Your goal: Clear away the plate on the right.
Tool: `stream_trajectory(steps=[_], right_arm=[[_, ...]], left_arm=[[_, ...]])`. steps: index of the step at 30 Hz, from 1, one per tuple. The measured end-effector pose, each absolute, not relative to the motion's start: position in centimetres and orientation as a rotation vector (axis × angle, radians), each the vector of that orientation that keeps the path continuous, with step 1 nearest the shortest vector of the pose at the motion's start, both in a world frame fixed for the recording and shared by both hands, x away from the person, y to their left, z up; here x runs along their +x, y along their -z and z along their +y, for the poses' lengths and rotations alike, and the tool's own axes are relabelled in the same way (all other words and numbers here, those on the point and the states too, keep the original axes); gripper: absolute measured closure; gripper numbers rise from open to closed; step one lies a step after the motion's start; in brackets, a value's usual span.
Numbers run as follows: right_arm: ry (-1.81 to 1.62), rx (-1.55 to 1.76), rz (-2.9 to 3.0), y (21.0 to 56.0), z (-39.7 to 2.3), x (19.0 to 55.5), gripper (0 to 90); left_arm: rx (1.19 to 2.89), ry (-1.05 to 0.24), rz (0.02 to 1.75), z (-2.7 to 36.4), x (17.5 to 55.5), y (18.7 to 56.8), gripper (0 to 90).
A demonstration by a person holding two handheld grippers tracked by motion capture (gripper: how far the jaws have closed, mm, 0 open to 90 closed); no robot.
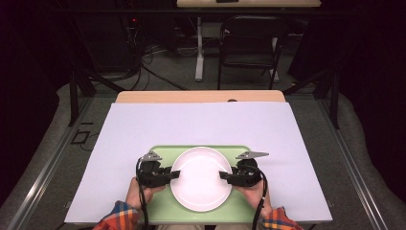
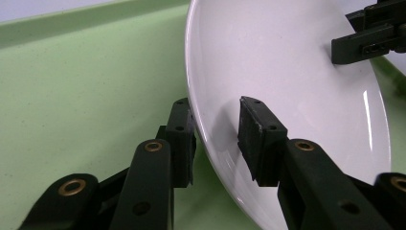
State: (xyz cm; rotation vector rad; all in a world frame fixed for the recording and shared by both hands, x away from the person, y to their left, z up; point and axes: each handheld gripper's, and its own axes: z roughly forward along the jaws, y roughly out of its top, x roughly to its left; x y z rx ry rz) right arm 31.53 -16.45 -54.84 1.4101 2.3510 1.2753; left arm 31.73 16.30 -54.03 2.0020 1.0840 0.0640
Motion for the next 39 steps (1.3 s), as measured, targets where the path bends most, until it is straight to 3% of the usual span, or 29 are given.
stream_trajectory(steps=[14, 17, 20, 24, 29, 39], right_arm=[[-1.205, 1.360, 2.380, 55.6, -16.1, 31.8, 52.5], [-1.163, 1.325, 2.375, 55.6, -15.9, 31.6, 52.7], [-1.165, 1.320, 2.370, 55.6, -15.9, 31.6, 46.1], [-1.172, 1.289, 2.365, 55.2, -16.2, 31.6, 27.7], [-1.204, 1.220, 2.345, 54.0, -16.6, 31.3, 15.8], [-1.265, 1.110, 2.302, 51.3, -18.3, 30.4, 5.3]], left_arm=[[2.069, -0.075, 1.152, 15.9, 32.3, 55.2, 62.4], [2.130, -0.174, 1.112, 15.3, 32.0, 55.1, 56.3], [2.174, -0.232, 1.075, 14.8, 31.8, 55.1, 41.5], [2.191, -0.255, 1.049, 14.8, 31.7, 55.0, 24.7], [2.166, -0.293, 1.007, 15.6, 31.3, 54.0, 18.1], [2.068, -0.344, 0.942, 18.0, 30.1, 51.9, 11.7]])
